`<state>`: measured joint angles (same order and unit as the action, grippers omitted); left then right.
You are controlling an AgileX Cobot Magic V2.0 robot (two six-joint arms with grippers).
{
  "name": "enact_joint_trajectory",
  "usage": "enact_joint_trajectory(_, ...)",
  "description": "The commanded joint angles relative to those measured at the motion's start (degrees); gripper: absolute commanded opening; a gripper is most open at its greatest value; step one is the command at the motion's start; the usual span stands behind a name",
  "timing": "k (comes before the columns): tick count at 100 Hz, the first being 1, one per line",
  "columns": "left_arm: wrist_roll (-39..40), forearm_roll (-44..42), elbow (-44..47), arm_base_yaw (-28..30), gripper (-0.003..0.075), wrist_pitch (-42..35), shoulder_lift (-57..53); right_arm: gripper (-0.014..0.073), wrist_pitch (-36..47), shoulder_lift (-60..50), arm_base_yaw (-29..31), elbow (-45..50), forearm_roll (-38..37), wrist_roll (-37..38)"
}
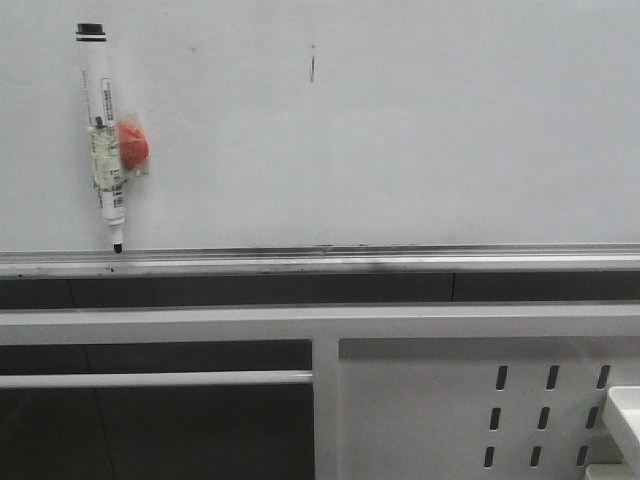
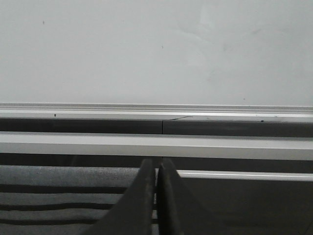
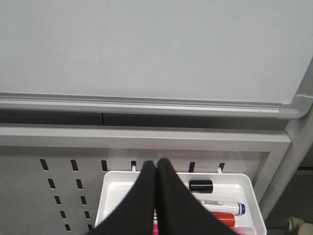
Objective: Write number 1 on whiteboard
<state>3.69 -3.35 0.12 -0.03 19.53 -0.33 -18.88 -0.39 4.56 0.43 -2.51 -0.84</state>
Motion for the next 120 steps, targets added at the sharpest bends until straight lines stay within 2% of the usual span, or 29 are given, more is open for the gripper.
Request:
enact_joint_trajectory(1, 0.41, -0.13, 2.12, -0.47, -0.0020, -3.32, -1.21, -0.0059, 0.87, -1.34, 0.35, 0.75, 0.00, -0.02)
enact_joint_trajectory(21, 0.41, -0.13, 2.12, -0.47, -0.0020, -3.85, -1.21, -0.0059, 0.87, -1.34, 0.35, 0.75, 0.00, -0.02)
enact_joint_trajectory(40, 0.41, 1.18, 2.12, -0.47, -0.0020, -13.17, -1.21, -0.0059, 0.87, -1.34, 0.35, 0.75, 0.00, -0.02)
enact_joint_trajectory(50, -0.01, 1.18, 2.12, -0.47, -0.0020, -15.02, -1.21, -0.0059, 1.62, -1.34, 0.35, 0.75, -0.10, -0.02)
enact_joint_trajectory(72, -0.01, 1.18, 2.12, -0.36, -0.0020, -14.92, -1.21, -0.0059, 18.26, -1.34, 0.35, 0.75, -0.06, -0.02)
enact_joint_trajectory(80, -0.09, 1.18, 2.12, -0.36, -0.0020, -15.03, -1.21, -0.0059, 21.99, -1.34, 0.35, 0.75, 0.05, -0.02)
enact_joint_trajectory(96, -0.09, 2.42, 2.02, -0.36, -0.0020, -19.53, -1.21, -0.0059, 33.03, -1.34, 0.35, 0.75, 0.31, -0.02)
enact_joint_trajectory(103, -0.09, 4.07, 0.98, -0.36, -0.0020, -20.12, -1.11, -0.0059, 37.57, -1.34, 0.35, 0.42, 2.51, 3.44)
enact_joint_trajectory(111, -0.09, 6.08, -2.07, -0.36, -0.0020, -15.84, -0.05, -0.0059, 31.69, -1.09, 0.24, -2.31, 4.37, 9.38)
enact_joint_trajectory(120, -0.09, 9.26, -8.35, -0.36, -0.0020, -11.14, 3.17, -0.0059, 11.93, 1.29, -0.38, -9.48, 5.94, 9.93)
